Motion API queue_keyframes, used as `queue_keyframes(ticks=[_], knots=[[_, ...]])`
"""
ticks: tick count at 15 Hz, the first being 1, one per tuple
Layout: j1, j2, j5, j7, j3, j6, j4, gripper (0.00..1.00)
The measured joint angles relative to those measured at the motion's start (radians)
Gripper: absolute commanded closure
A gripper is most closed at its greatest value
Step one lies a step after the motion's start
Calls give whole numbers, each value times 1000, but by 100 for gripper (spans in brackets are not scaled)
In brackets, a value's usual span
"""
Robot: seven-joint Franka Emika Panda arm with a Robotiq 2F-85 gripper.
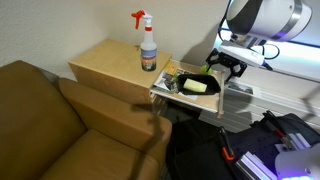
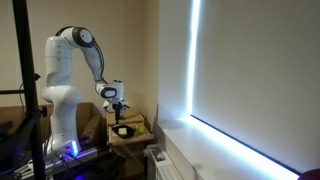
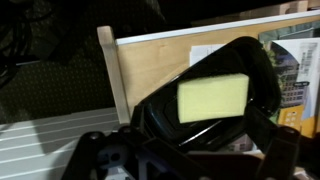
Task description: Put the black bowl on the windowsill and the green ball on the nightstand
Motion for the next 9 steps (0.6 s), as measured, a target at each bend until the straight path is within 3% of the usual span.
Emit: queue_keyframes(ticks=[5, 9], knots=[[-8, 244, 239, -49, 50, 103, 77, 0], [-56, 396, 342, -74, 120, 206, 171, 0]])
